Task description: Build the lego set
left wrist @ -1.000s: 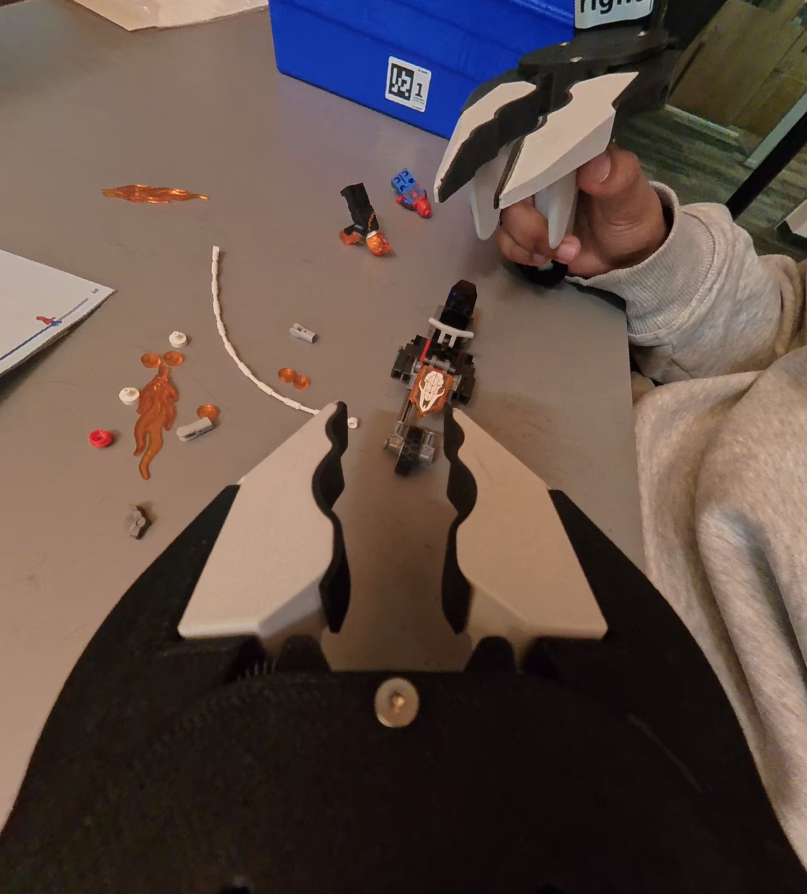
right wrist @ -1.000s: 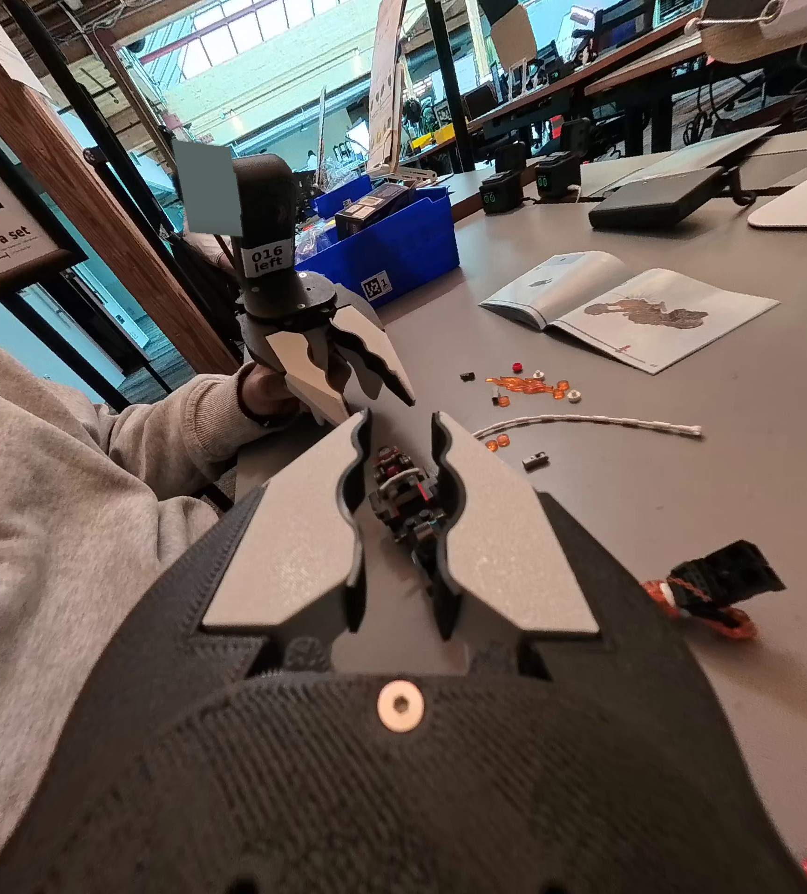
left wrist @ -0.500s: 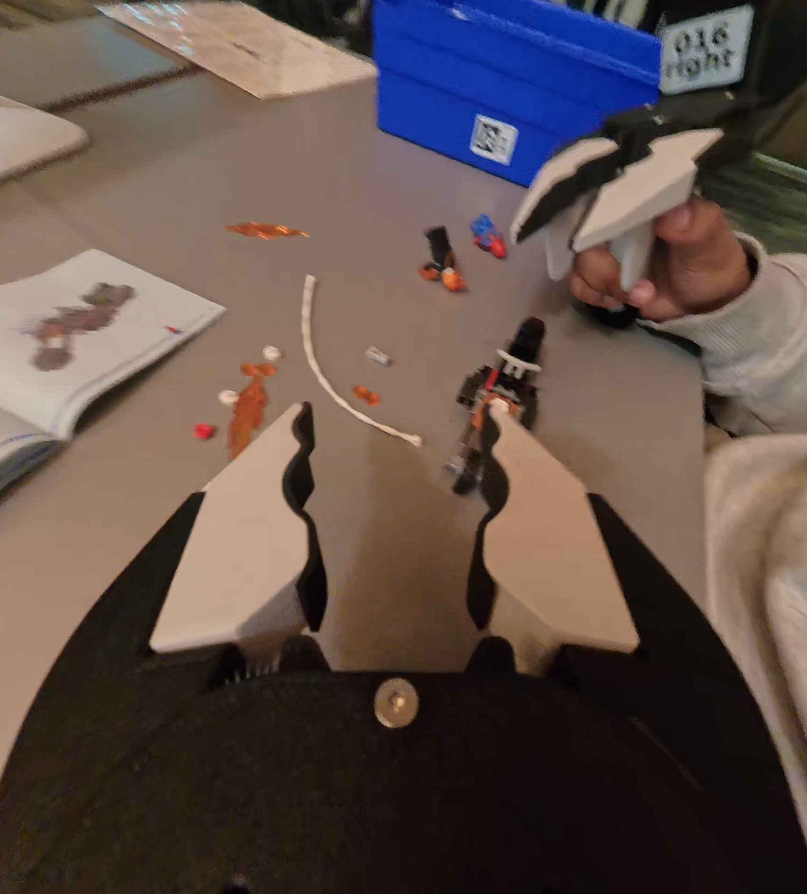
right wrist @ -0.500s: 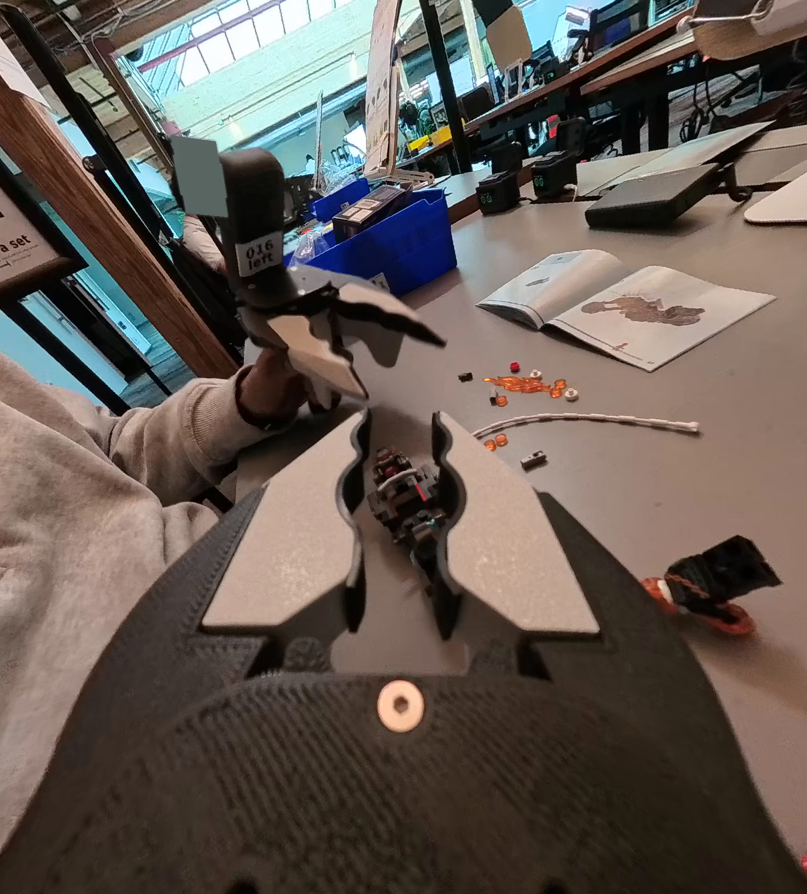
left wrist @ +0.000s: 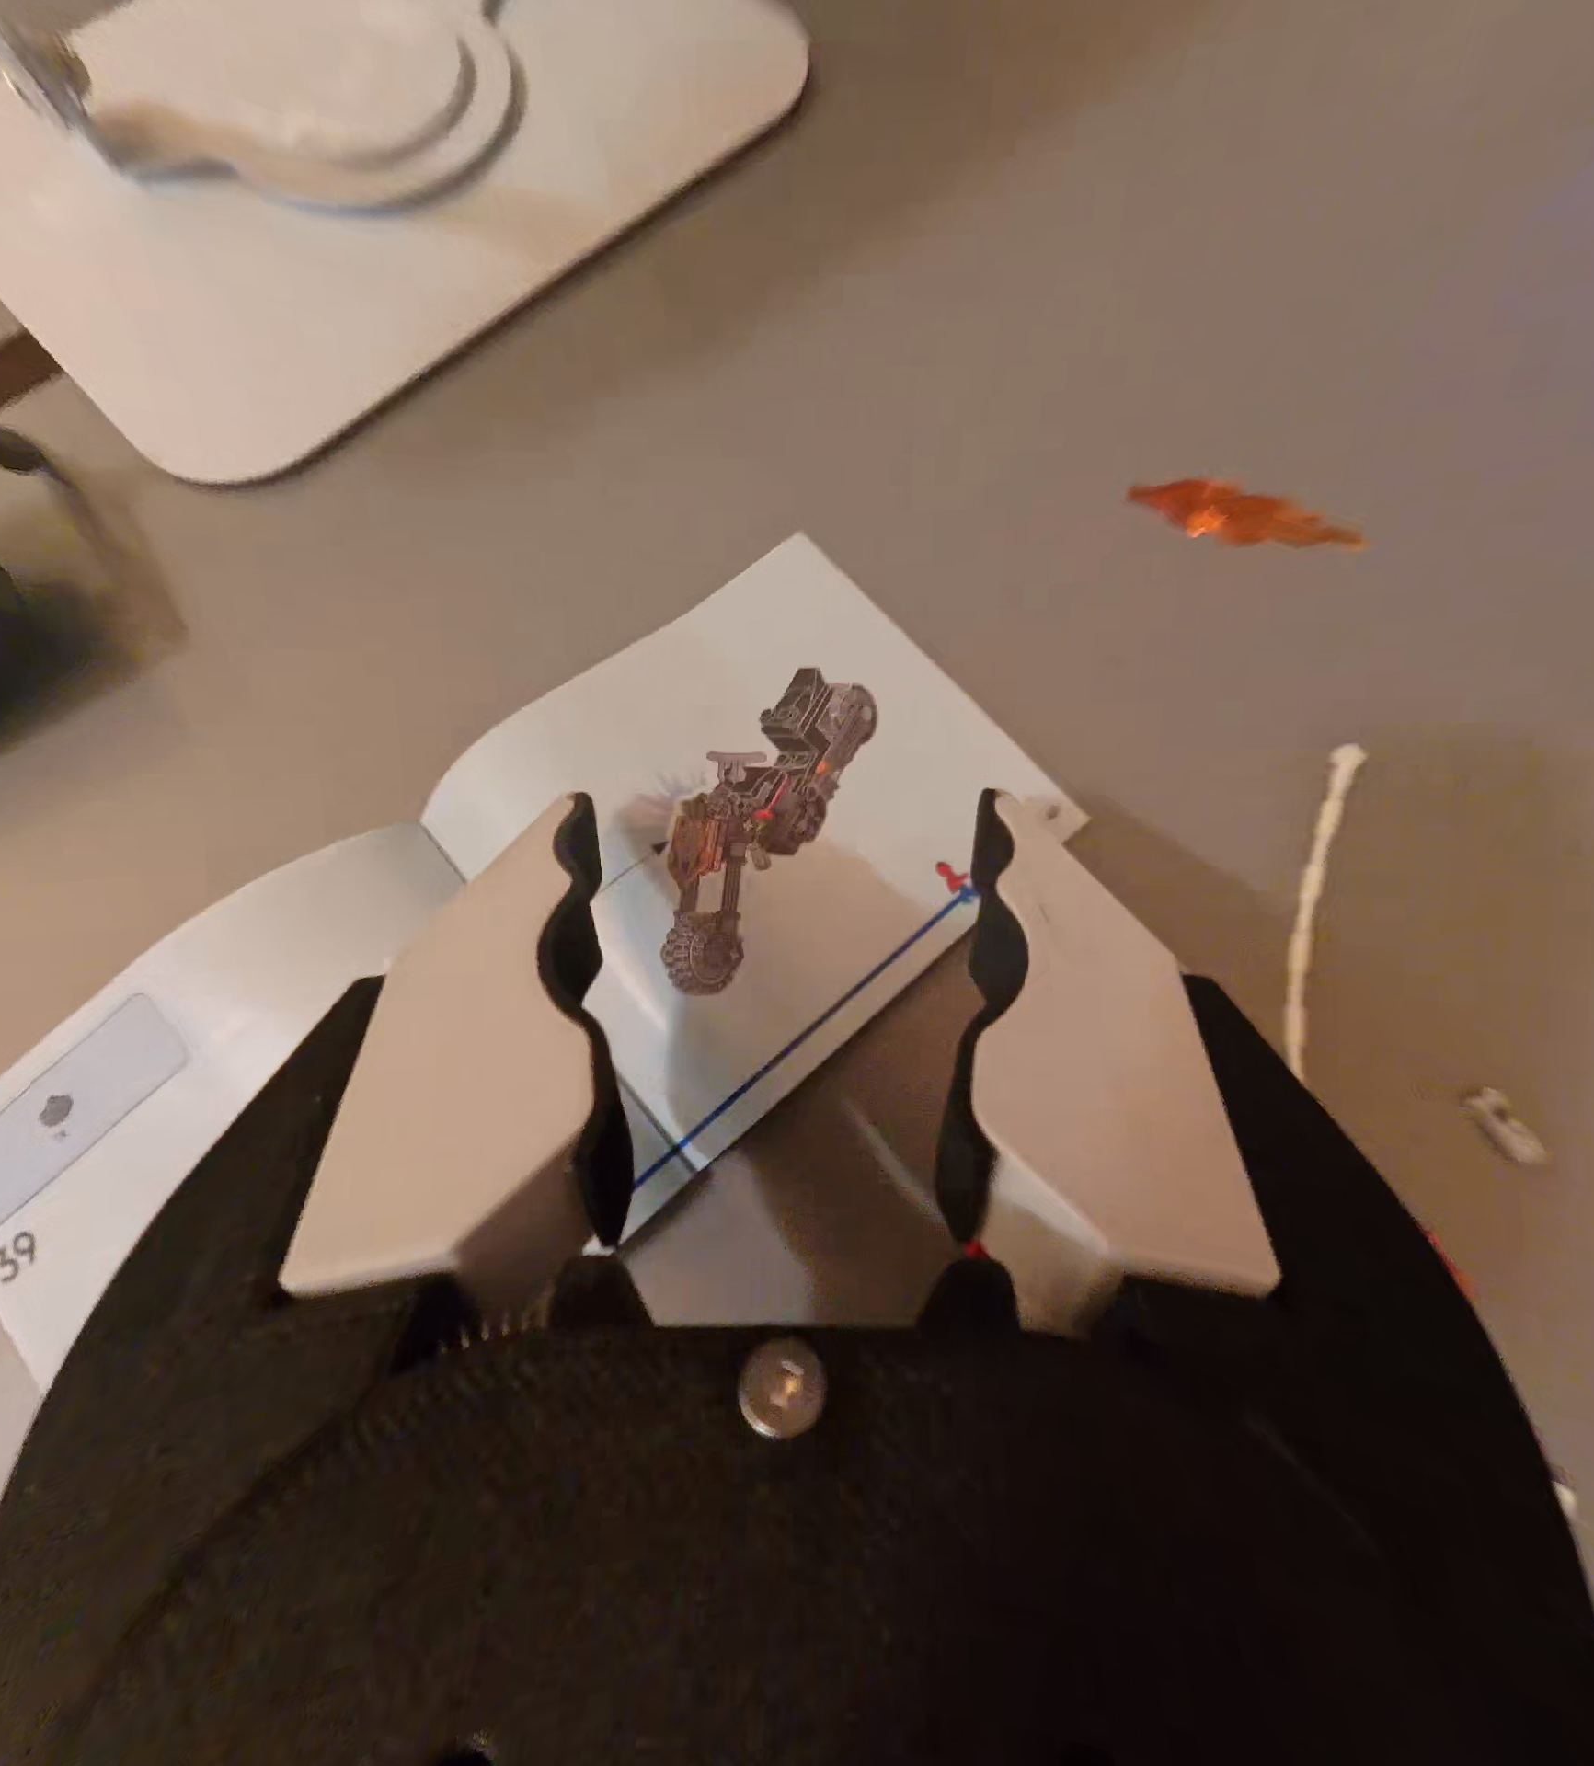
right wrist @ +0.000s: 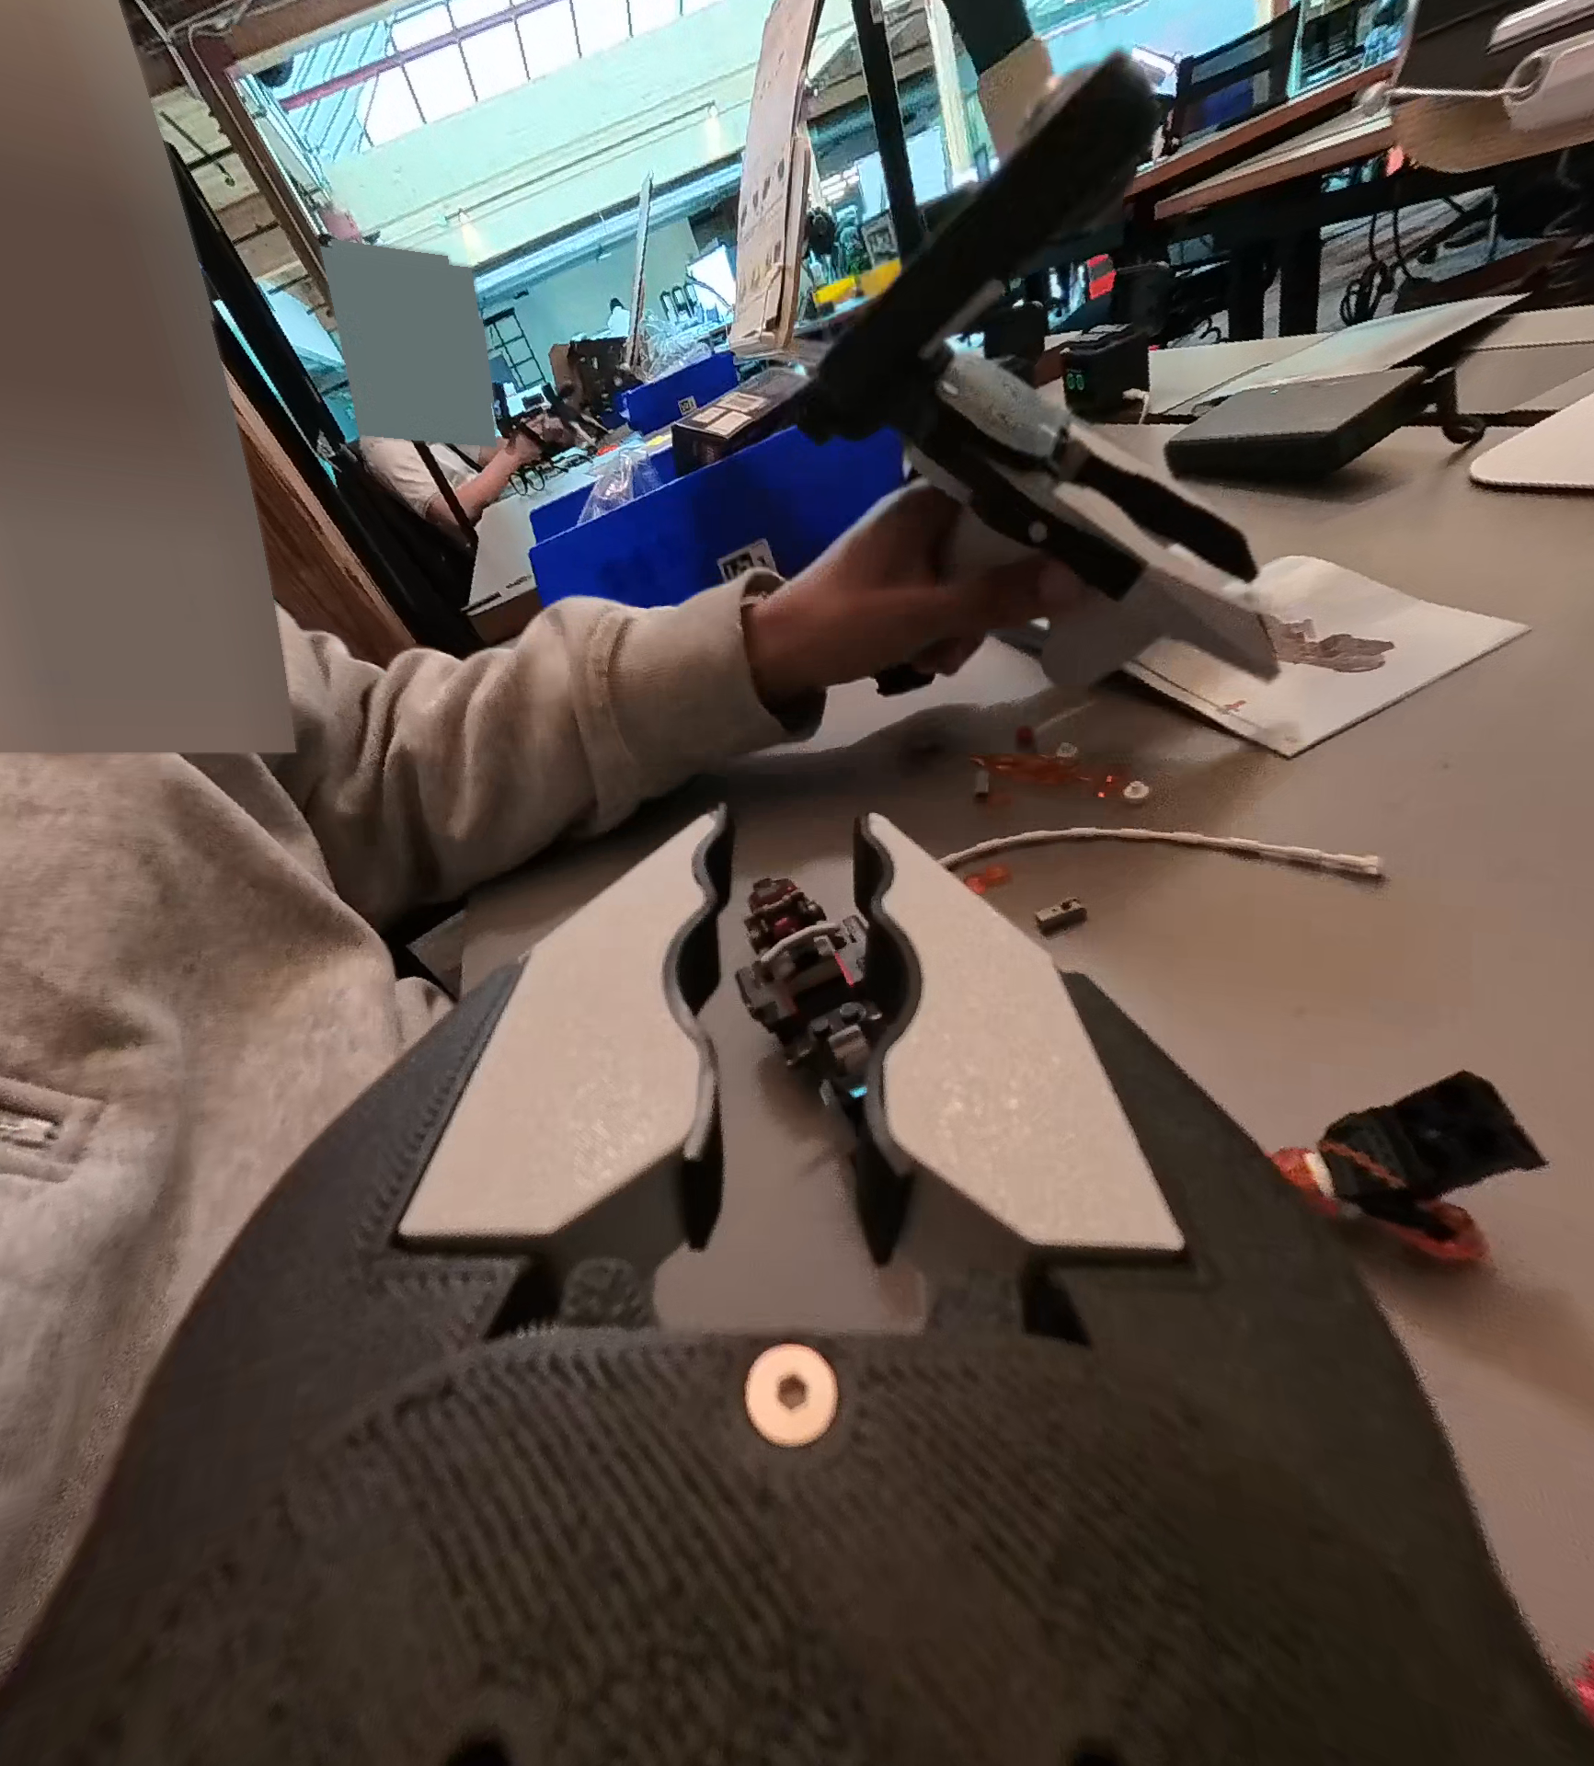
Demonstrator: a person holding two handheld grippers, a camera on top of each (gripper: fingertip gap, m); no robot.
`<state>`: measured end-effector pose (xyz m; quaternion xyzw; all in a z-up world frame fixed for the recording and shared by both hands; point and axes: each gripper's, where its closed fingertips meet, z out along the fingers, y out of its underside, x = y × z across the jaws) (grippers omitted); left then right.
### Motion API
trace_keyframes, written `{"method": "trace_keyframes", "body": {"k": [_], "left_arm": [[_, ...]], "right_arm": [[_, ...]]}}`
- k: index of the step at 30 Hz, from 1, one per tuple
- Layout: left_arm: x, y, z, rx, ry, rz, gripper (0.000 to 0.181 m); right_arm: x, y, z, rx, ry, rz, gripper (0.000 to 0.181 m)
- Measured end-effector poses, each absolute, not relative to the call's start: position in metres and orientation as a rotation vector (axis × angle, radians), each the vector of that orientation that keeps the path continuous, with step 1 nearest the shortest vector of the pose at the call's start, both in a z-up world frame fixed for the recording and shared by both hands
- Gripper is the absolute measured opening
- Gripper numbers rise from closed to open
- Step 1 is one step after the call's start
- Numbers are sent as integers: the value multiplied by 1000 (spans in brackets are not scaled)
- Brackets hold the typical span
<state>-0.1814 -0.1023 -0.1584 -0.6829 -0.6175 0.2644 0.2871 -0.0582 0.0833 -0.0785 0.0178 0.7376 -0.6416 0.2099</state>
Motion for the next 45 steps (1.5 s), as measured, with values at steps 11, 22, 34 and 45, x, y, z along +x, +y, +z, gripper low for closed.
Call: {"method": "trace_keyframes", "body": {"k": [11, 22, 34, 45], "left_arm": [[-181, -119, -177, -1833, -1781, 728, 31], [-176, -120, -154, -1784, -1723, 824, 12], [-169, -129, -175, -1764, -1871, 743, 41], [-169, -144, -151, -1420, -1814, 551, 13]], "right_arm": [[-63, 81, -83, 98, 2086, -1773, 26], [-71, 84, -79, 155, 2050, -1809, 27], [-70, 84, -79, 150, 2057, -1811, 27], [-70, 84, -79, 153, 2066, -1807, 26]]}}
